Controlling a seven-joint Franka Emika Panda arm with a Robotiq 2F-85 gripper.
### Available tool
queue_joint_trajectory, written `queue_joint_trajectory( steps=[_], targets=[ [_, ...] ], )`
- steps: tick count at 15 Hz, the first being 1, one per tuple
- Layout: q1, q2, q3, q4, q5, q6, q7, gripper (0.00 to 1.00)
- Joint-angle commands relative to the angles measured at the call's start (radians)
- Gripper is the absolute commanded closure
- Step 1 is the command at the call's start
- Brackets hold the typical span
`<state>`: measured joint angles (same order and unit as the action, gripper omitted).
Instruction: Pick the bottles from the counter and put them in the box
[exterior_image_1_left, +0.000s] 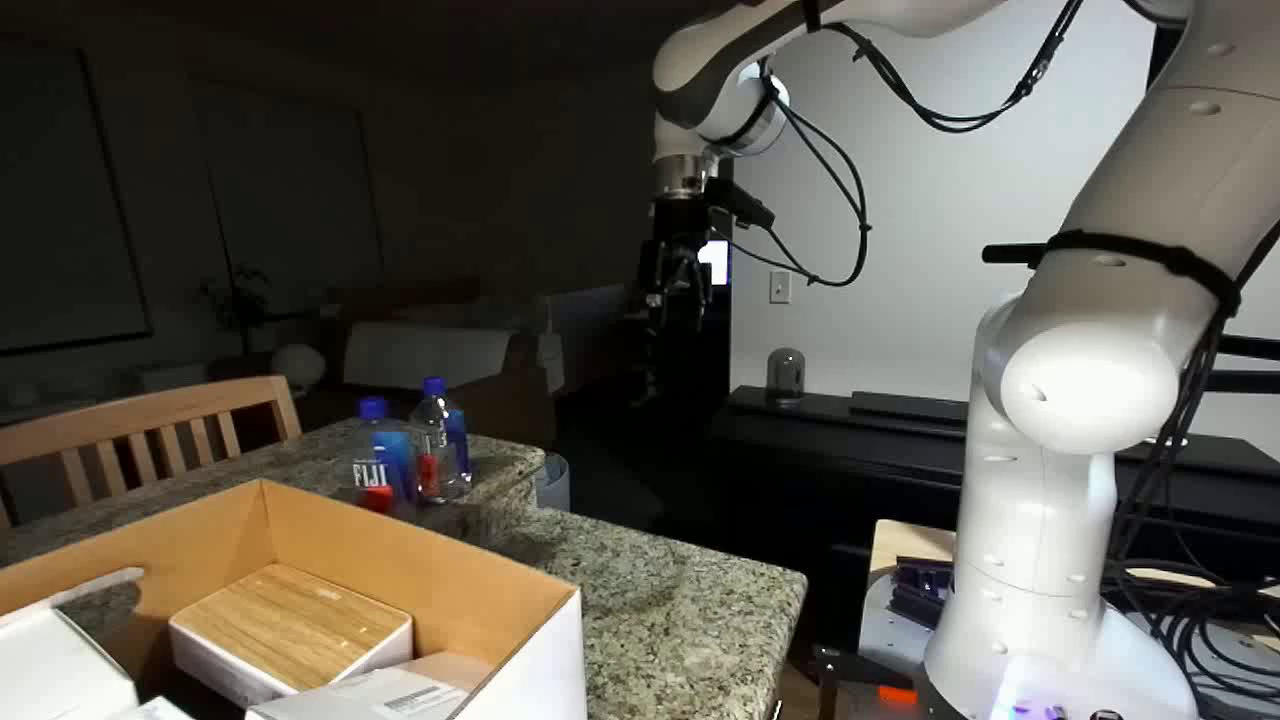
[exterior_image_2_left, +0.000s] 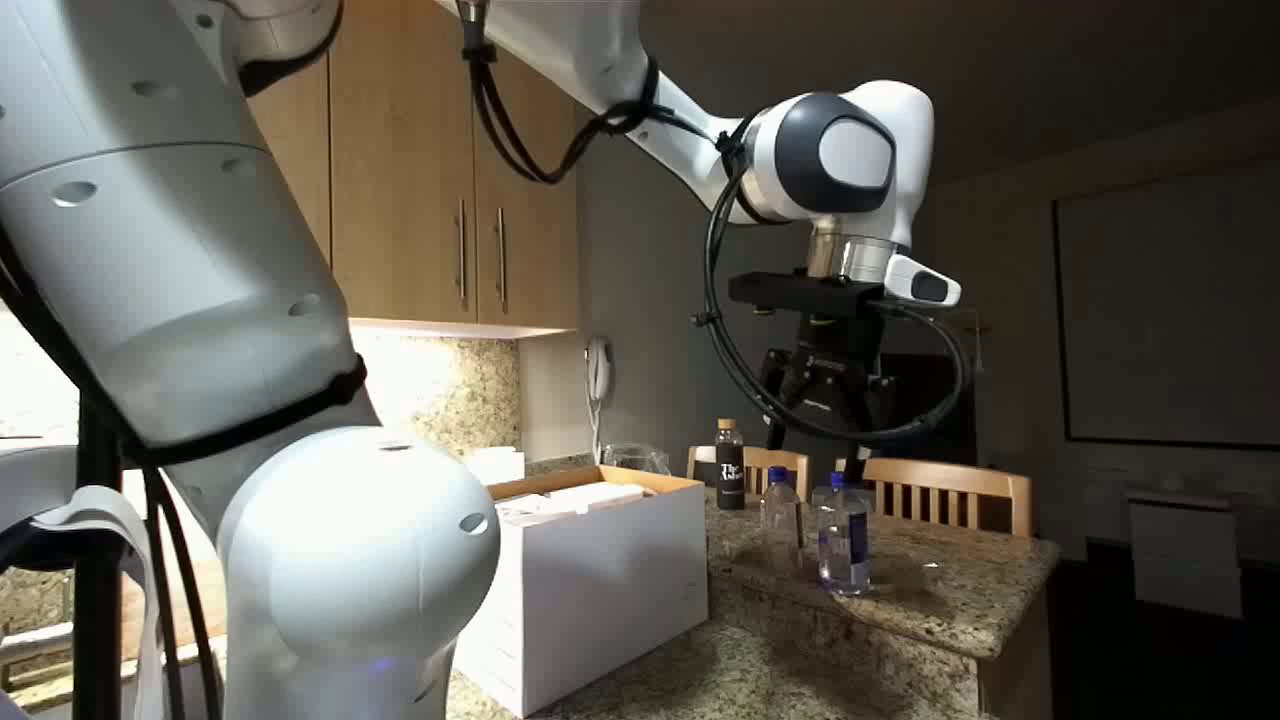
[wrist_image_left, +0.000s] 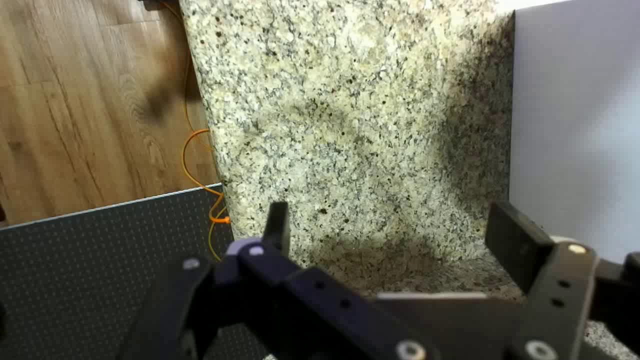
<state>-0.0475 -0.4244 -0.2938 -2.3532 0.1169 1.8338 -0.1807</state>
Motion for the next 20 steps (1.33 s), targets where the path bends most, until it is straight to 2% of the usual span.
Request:
queue_joint_trajectory(
  steps=[1, 7, 12, 15, 20],
  targets=[
    [-0.035, 0.005, 0.03, 0.002, 0.013, -0.004, -0.012, 0.0],
    [-0.035, 0.005, 0.03, 0.002, 0.013, -0.004, -0.012, 0.0],
    [0.001, 0.045, 0.069, 0.016, 0.09, 0.14, -0.007, 0.0],
    [0.028, 0.122, 0.14, 0.074, 0.1, 0.226, 0.04, 0.0],
    [0.049, 0.317, 0.283, 0.255, -0.007, 0.344, 0.239, 0.0]
  ],
)
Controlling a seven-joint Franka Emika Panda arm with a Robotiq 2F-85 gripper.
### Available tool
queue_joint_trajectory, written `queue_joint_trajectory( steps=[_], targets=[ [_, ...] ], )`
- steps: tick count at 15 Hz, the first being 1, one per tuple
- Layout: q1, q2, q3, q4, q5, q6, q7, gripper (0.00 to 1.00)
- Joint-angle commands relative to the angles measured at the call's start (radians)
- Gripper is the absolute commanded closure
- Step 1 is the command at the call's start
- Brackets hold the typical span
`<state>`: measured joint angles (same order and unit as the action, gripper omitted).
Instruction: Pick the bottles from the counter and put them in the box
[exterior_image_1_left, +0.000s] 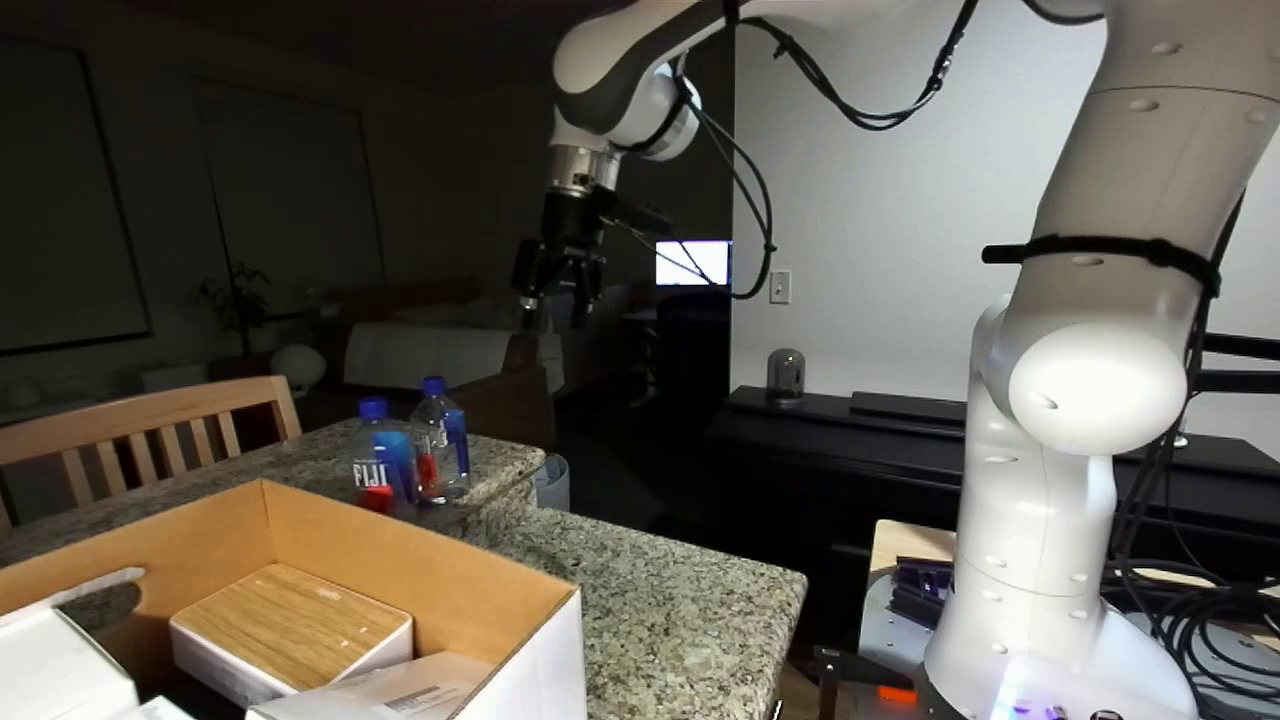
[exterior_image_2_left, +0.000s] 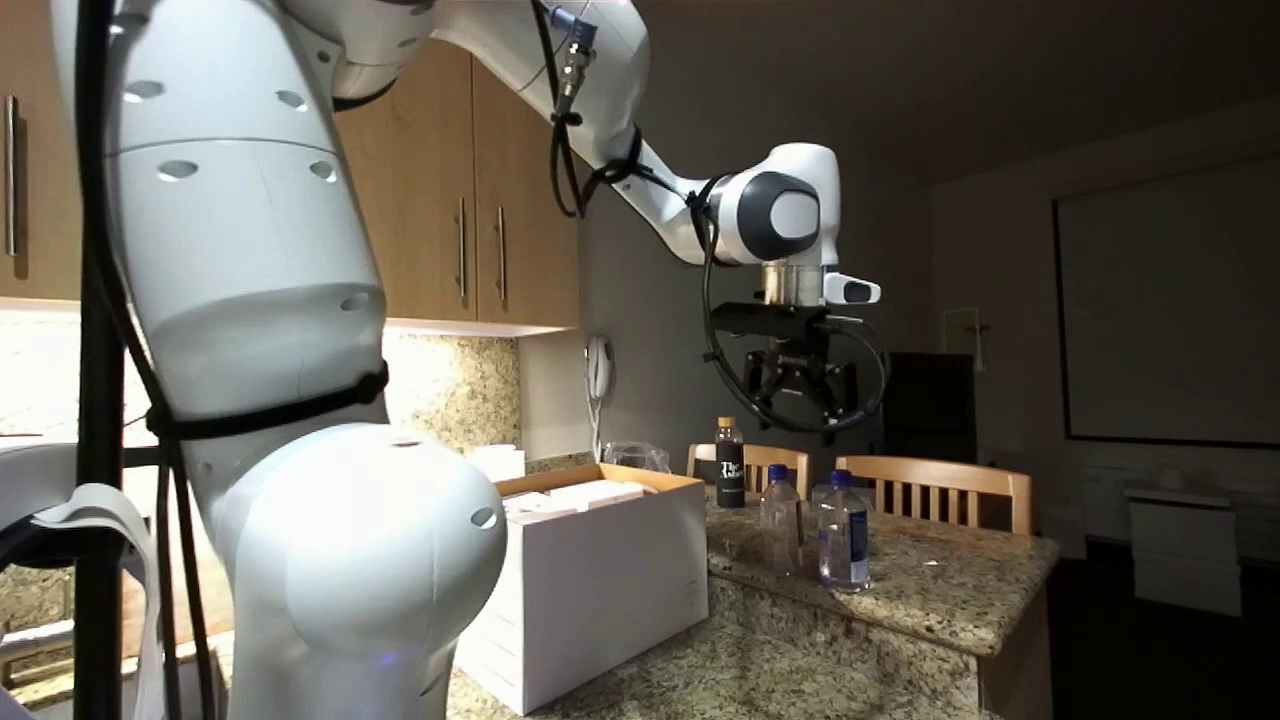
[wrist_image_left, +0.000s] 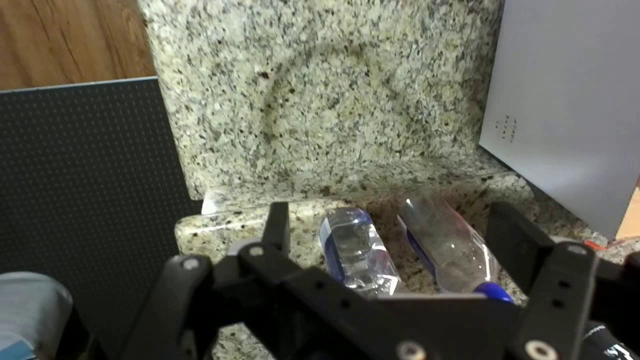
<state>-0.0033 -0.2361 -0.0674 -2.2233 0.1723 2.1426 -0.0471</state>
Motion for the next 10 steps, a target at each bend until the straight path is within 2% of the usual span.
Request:
queue_joint_trajectory(
  steps=[1, 4, 6, 7, 10],
  targets=[
    [0.008, 0.168, 0.076, 0.169, -0.098, 0.04, 0.146, 0.0],
    [0.022, 0.285, 0.107, 0.308, -0.217, 0.008, 0.249, 0.0],
    [0.04, 0.335, 0.11, 0.375, -0.27, -0.07, 0.296, 0.0],
    [0.033, 0.285, 0.103, 0.302, -0.216, -0.007, 0.237, 0.0],
    [0.044, 0.339, 0.103, 0.363, -0.241, -0.042, 0.261, 0.0]
  ],
)
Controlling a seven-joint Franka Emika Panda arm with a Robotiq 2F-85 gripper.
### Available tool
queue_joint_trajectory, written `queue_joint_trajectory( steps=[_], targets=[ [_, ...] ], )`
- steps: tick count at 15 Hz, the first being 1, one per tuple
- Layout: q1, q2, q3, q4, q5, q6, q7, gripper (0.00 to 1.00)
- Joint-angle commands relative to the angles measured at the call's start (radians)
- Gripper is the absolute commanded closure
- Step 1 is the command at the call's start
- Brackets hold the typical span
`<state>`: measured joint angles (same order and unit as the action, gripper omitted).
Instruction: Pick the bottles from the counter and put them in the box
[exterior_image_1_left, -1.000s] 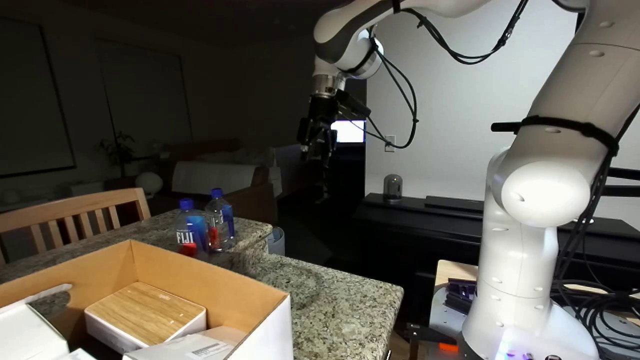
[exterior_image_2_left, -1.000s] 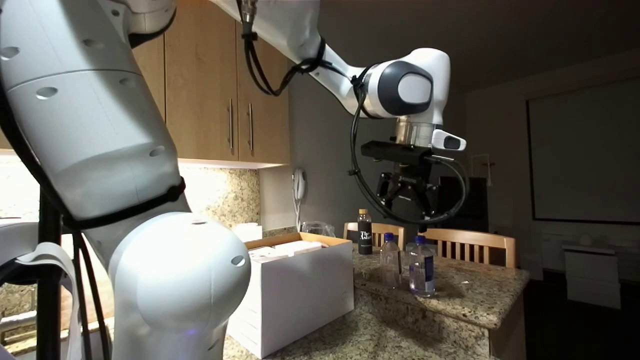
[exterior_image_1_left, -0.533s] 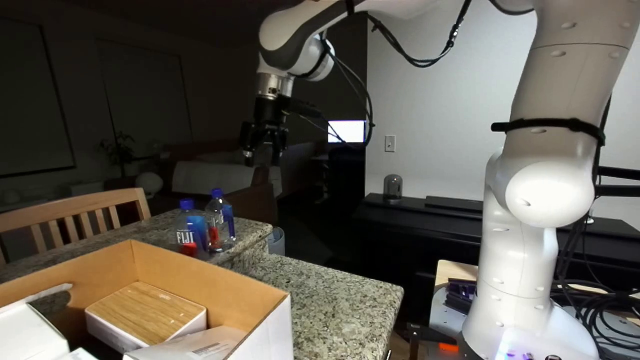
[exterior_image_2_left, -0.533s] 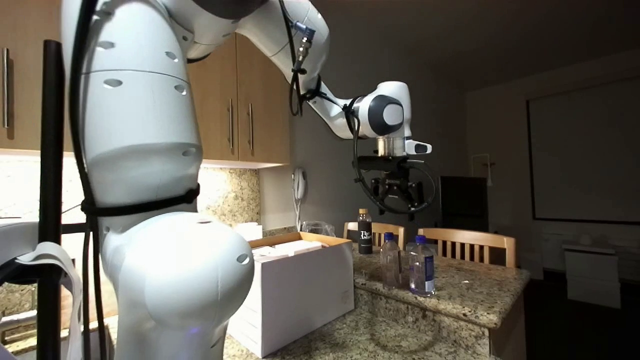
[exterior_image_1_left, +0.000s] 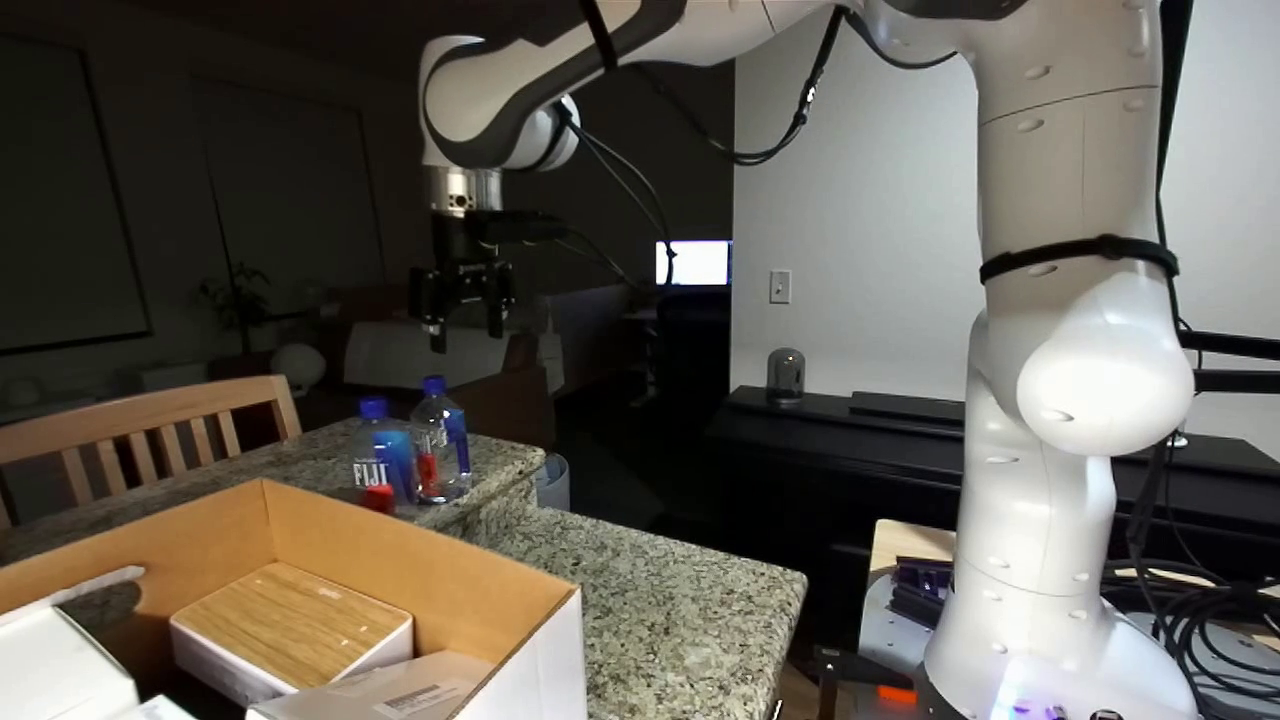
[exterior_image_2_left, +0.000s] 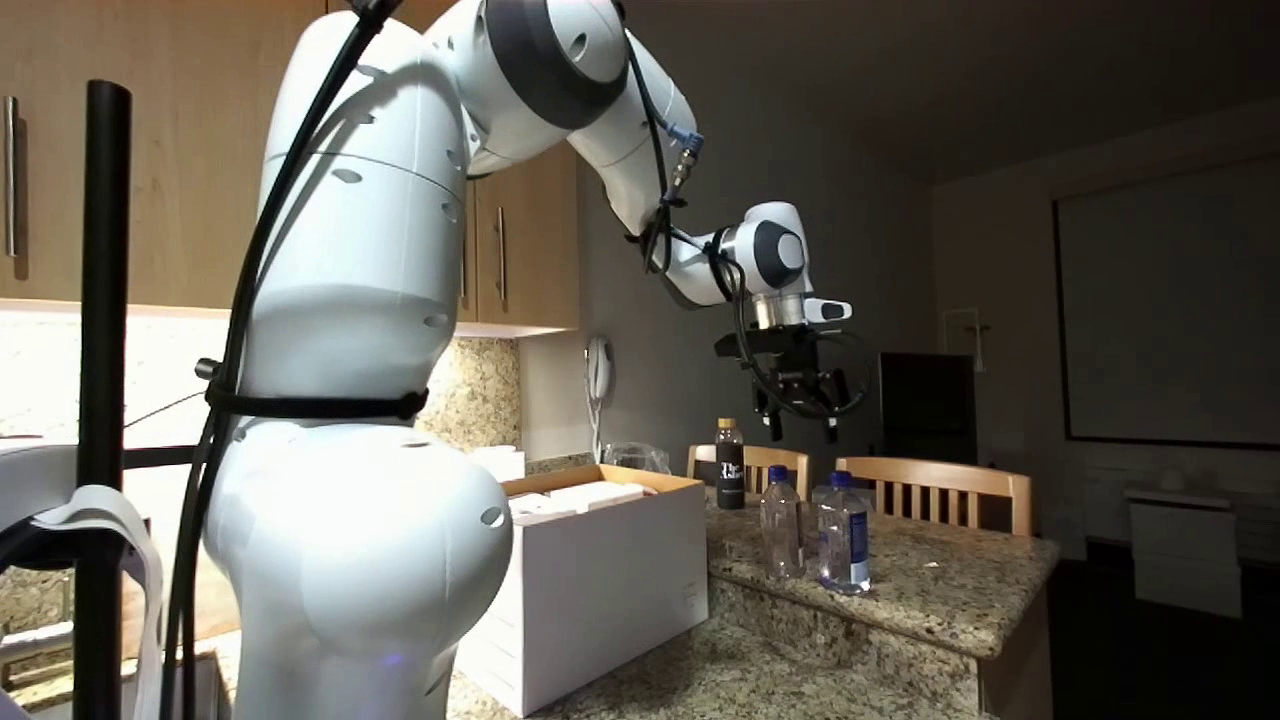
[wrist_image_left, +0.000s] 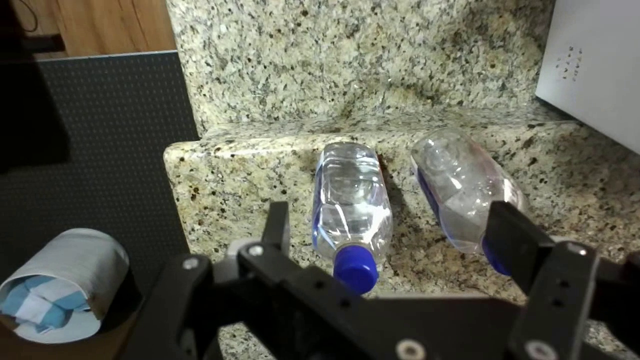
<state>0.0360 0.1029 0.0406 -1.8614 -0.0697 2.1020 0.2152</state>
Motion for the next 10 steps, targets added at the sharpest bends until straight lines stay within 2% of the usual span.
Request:
queue_joint_trajectory(
  steps=[1, 4, 10],
  targets=[
    [0.005, -0.022, -0.008, -0.025, -0.002, 0.046, 0.015, 0.0],
    [-0.005, 0.047, -0.02, 0.057, 0.024, 0.08, 0.02, 0.0],
    [-0.028, 0.226, -0.043, 0.264, 0.124, 0.008, -0.017, 0.0]
  ],
)
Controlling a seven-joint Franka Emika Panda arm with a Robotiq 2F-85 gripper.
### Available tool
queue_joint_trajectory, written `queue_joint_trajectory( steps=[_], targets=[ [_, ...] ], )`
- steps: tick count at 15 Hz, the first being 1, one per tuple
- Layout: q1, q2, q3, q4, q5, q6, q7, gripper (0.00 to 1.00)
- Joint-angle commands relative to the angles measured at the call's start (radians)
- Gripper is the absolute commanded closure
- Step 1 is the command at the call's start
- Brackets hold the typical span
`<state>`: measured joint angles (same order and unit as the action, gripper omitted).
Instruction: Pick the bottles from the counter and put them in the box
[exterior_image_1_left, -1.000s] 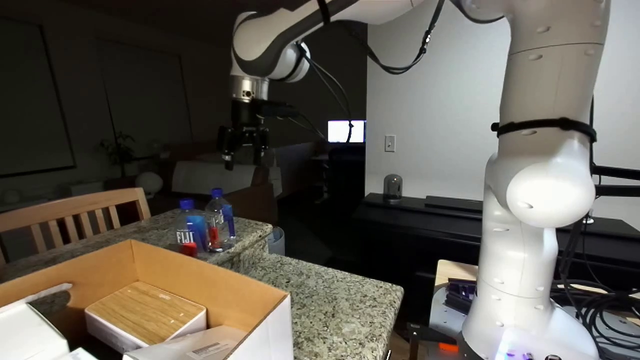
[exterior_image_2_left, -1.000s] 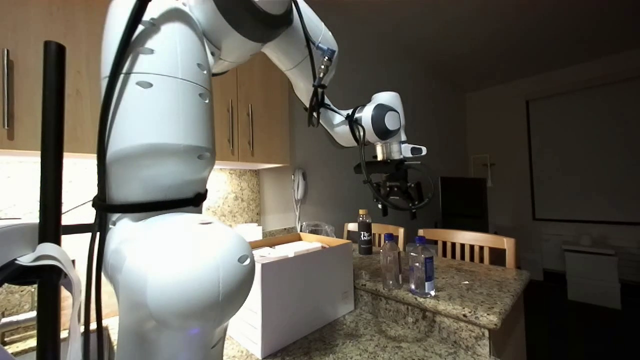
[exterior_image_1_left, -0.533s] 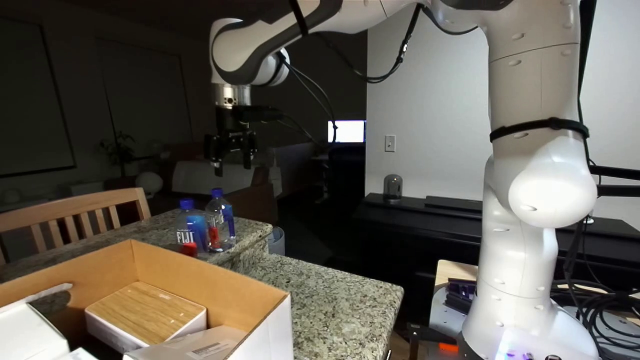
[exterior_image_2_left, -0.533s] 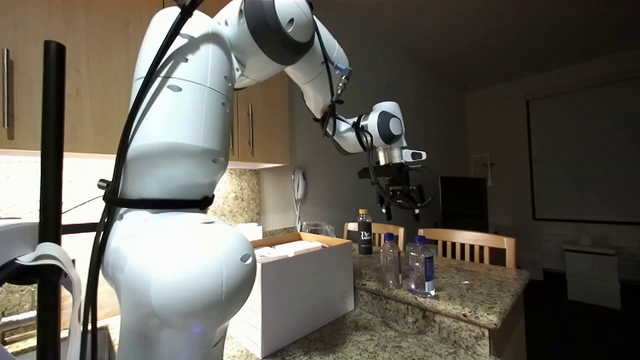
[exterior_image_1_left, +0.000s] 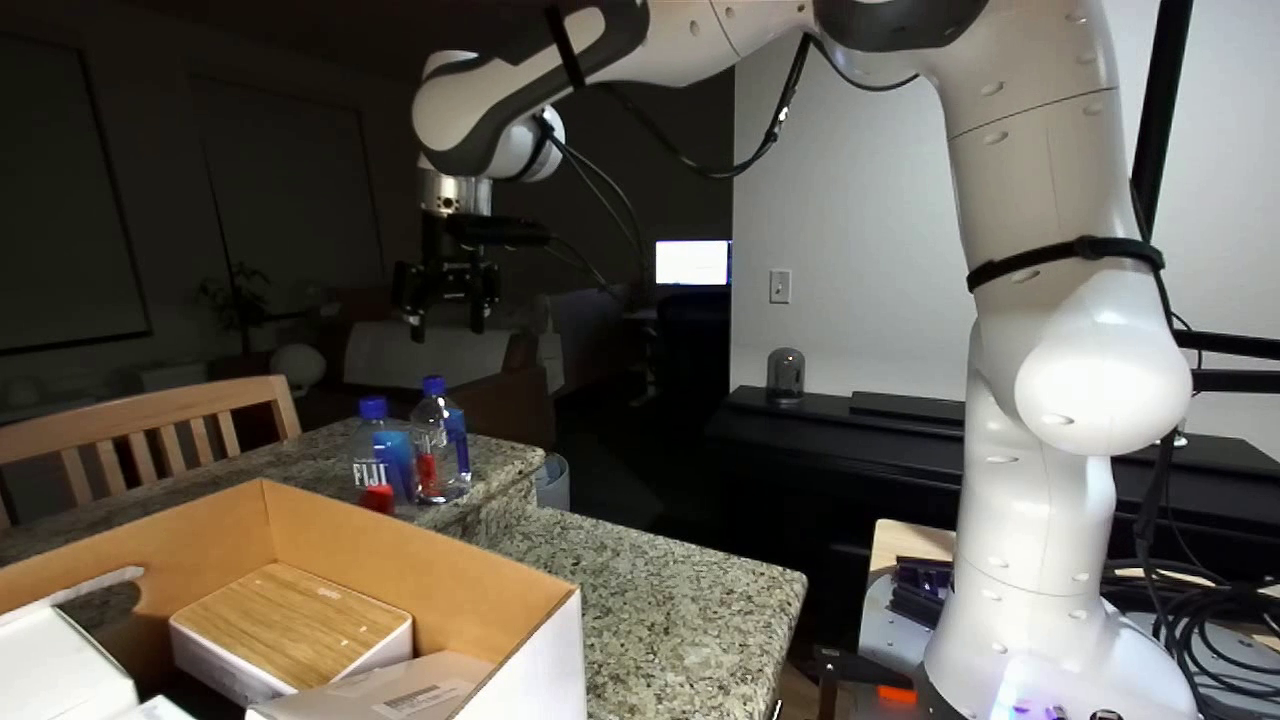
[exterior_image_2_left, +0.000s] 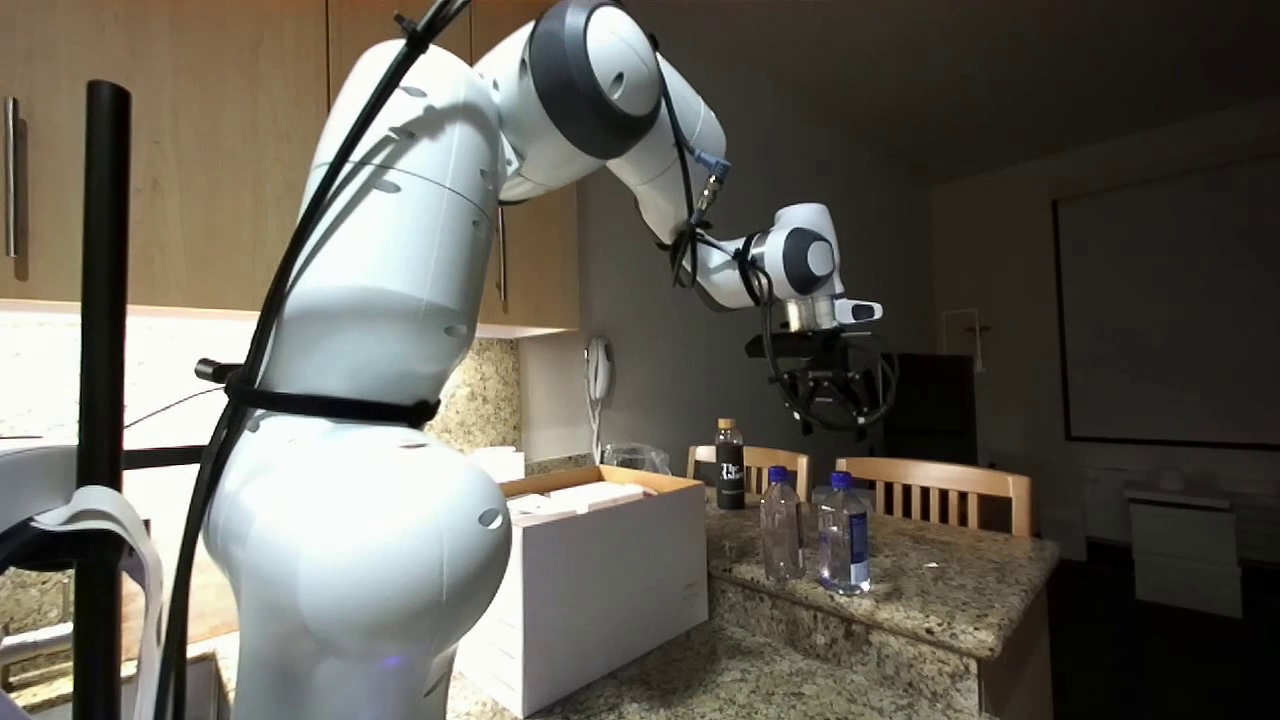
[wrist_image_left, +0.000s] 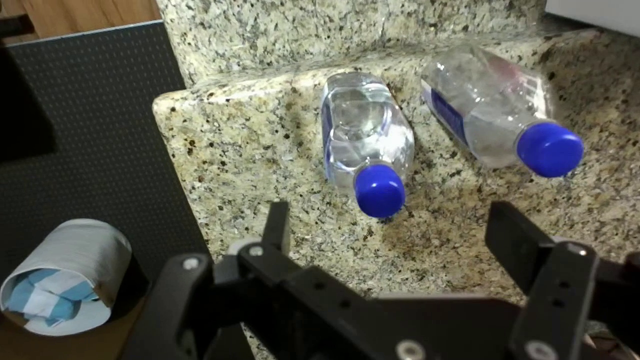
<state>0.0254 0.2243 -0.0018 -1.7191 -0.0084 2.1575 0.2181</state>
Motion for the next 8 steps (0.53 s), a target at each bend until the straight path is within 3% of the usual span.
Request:
queue_joint_trajectory(
  steps=[1, 5, 7, 8],
  targets=[
    [-0.022, 0.139, 0.0, 0.155, 0.083, -0.059, -0.025, 0.0],
    [-0.018, 0.253, -0.005, 0.281, 0.104, -0.16, 0.004, 0.01],
    [-0.011, 0.303, -0.01, 0.348, 0.091, -0.223, 0.019, 0.09],
    [-0.01, 0.324, -0.011, 0.377, 0.09, -0.247, 0.02, 0.18]
  ],
)
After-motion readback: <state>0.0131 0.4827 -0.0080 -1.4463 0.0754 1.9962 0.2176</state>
